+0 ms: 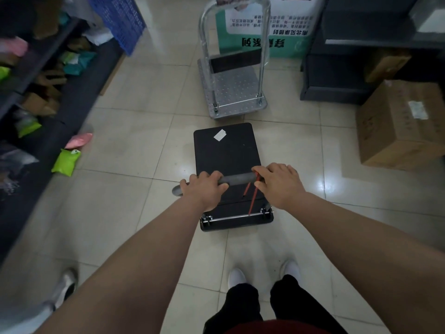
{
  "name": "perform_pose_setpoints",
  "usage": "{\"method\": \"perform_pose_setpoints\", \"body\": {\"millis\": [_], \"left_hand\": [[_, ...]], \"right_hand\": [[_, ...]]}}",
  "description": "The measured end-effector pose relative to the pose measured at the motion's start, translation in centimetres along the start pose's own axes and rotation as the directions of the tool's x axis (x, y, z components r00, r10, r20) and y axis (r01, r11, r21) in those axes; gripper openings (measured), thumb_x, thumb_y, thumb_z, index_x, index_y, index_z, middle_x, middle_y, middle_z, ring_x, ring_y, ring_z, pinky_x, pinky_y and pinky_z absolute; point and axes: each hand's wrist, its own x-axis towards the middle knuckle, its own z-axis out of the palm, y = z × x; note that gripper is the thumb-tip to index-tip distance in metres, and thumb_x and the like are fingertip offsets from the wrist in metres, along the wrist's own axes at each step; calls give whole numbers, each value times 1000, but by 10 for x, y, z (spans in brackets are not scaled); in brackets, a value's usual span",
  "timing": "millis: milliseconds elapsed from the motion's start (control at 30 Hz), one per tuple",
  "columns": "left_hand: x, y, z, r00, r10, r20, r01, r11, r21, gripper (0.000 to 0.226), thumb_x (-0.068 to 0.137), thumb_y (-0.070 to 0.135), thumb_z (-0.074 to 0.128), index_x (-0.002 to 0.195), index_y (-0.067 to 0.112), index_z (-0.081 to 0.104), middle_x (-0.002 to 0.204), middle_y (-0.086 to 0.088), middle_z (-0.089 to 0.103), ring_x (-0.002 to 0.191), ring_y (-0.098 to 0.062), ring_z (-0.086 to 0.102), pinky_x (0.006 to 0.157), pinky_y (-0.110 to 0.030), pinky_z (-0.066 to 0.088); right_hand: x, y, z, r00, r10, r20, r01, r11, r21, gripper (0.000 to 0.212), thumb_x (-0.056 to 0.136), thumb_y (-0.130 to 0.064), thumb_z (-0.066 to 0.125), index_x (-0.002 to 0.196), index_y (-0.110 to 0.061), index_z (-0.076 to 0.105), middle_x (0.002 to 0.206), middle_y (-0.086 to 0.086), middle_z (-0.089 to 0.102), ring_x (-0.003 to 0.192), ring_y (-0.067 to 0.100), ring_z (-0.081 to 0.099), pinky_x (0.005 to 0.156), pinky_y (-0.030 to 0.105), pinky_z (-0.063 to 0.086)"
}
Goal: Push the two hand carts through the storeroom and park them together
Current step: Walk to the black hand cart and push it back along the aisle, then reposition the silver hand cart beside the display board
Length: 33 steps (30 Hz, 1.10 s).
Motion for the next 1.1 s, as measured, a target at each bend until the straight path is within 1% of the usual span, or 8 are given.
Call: {"method": "perform_pose_setpoints", "body": {"millis": [100, 200, 433, 567, 733, 800, 900, 1100], "left_hand": [[7, -1, -8, 998, 5, 64, 4, 990, -138, 42, 96, 54, 34, 134, 38, 39, 135, -5, 47, 125, -32, 43, 106, -53, 30], [23, 7, -20, 999, 40, 17, -34, 967, -254, 51, 96, 55, 37, 143, 36, 32, 139, -11, 45, 127, -36, 41, 107, -52, 34], [58, 76, -45, 995, 80, -61, -91, 976, -196, 51, 96, 51, 37, 142, 31, 38, 139, -11, 47, 130, -37, 38, 107, -51, 35], [86, 129, -52, 997, 71, -7, -71, 988, -141, 50, 87, 53, 30, 124, 33, 57, 131, -4, 53, 125, -33, 42, 104, -51, 37], [113, 207, -63, 999, 7, 41, -3, 995, -102, 39, 92, 44, 35, 119, 29, 58, 127, -6, 53, 115, -33, 45, 101, -52, 39], [124, 238, -68, 998, 0, 56, 7, 992, -125, 43, 91, 48, 32, 120, 28, 58, 127, -3, 52, 116, -34, 44, 102, -51, 38], [150, 272, -74, 999, 15, 44, -10, 993, -115, 63, 74, 58, 21, 115, 31, 60, 129, 0, 56, 120, -31, 44, 103, -49, 37], [187, 298, -111, 999, -35, 32, 37, 996, -85, 41, 98, 41, 36, 133, 27, 52, 138, -9, 43, 130, -35, 33, 103, -47, 36]], "right_hand": [[4, 3, -13, 997, -1, 72, -3, 998, 59, 48, 97, -45, 34, 143, -31, 32, 138, 7, 46, 129, 29, 39, 110, 44, 28], [8, 13, -31, 1000, -2, 3, 1, 992, 123, 50, 98, -44, 36, 143, -24, 36, 139, 10, 46, 127, 30, 43, 104, 44, 36], [25, 73, -67, 999, 38, -15, -35, 987, 156, 49, 98, -43, 37, 143, -23, 37, 140, 10, 44, 126, 29, 43, 101, 44, 38], [34, 131, -79, 998, 20, 55, -29, 988, 155, 48, 98, -41, 37, 142, -21, 39, 141, 10, 43, 126, 30, 42, 102, 46, 39], [47, 224, -102, 994, -12, 106, 3, 997, 80, 48, 99, -42, 35, 143, -22, 36, 143, 9, 40, 127, 30, 40, 102, 45, 37], [56, 255, -115, 992, -8, 125, 1, 998, 58, 49, 98, -43, 34, 143, -22, 35, 143, 9, 40, 127, 30, 40, 102, 45, 37], [80, 289, -135, 994, -12, 112, 5, 998, 63, 49, 98, -43, 34, 142, -22, 36, 143, 9, 40, 128, 30, 39, 102, 45, 36], [143, 312, -160, 987, -84, 140, 81, 996, 28, 48, 98, -43, 35, 141, -23, 37, 142, 9, 41, 129, 30, 38, 103, 45, 34]]}}
